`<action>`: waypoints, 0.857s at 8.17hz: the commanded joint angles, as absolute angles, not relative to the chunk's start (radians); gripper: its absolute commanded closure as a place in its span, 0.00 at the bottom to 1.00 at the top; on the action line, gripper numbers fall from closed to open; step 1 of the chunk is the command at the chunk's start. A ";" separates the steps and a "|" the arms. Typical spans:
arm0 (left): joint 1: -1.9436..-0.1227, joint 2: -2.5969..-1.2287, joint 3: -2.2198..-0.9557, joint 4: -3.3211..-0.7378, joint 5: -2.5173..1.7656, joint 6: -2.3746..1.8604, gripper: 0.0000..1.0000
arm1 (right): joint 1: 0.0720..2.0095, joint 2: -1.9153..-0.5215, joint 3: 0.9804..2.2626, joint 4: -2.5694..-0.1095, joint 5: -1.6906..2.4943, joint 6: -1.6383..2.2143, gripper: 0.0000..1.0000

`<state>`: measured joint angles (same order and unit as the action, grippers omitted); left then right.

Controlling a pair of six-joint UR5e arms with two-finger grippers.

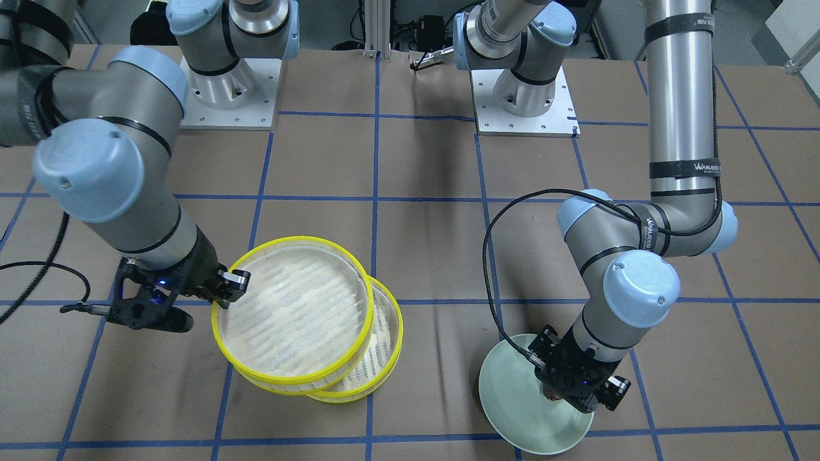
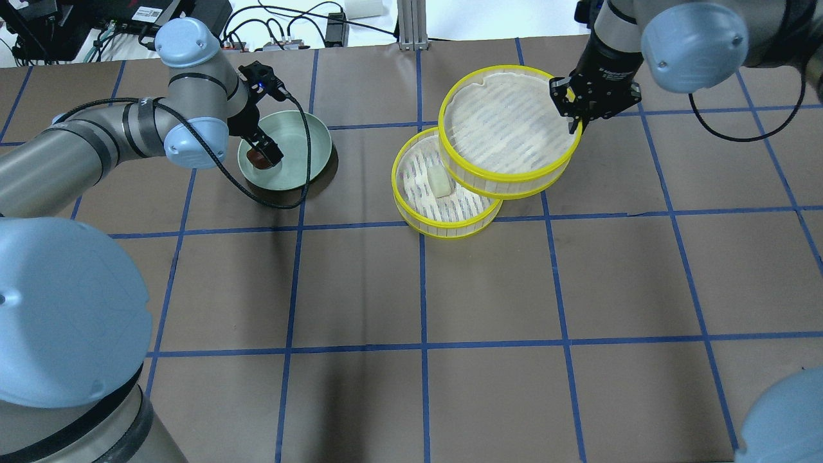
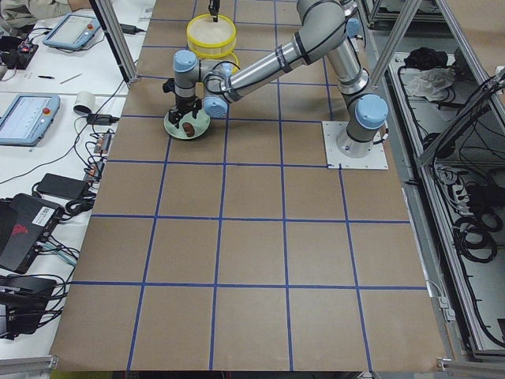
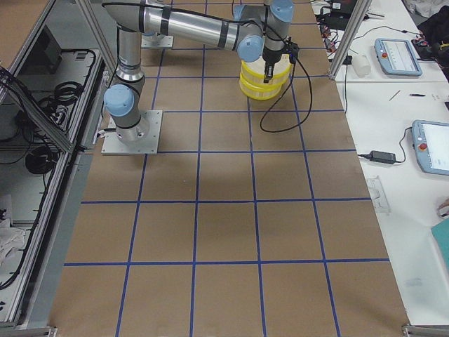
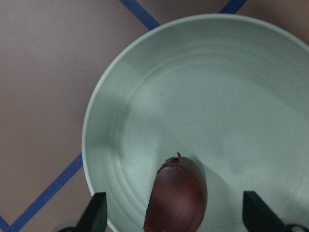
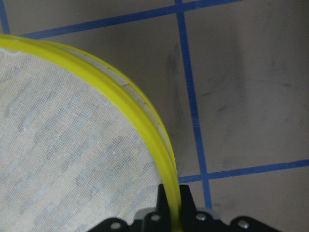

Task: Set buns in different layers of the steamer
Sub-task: 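Set the top tier back onto the bottom tier with the right gripper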

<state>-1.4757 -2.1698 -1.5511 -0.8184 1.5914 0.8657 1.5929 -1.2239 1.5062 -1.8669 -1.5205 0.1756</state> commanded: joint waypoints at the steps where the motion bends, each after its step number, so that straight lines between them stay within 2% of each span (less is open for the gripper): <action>1: -1.476 -2.207 -1.539 -0.811 1.589 0.868 0.11 | 1.661 -1.155 1.514 -1.925 -1.517 0.264 1.00; 3: -1.476 -2.221 -1.543 -0.811 1.591 0.868 0.17 | 1.661 -1.144 1.520 -1.924 -1.517 0.265 1.00; 5: -1.476 -2.221 -1.543 -0.813 1.605 0.873 0.83 | 1.661 -1.146 1.545 -1.924 -1.517 0.273 1.00; 6: -1.476 -2.217 -1.542 -0.813 1.606 0.867 1.00 | 1.661 -1.146 1.545 -1.924 -1.516 0.273 1.00; 7: -1.476 -2.203 -1.540 -0.813 1.608 0.859 1.00 | 1.661 -1.147 1.545 -1.924 -1.514 0.273 1.00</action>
<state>-1.4757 -2.2178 -1.5424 -0.8126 1.6038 0.8687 1.6611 -1.1464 1.5410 -1.9235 -1.5163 0.2723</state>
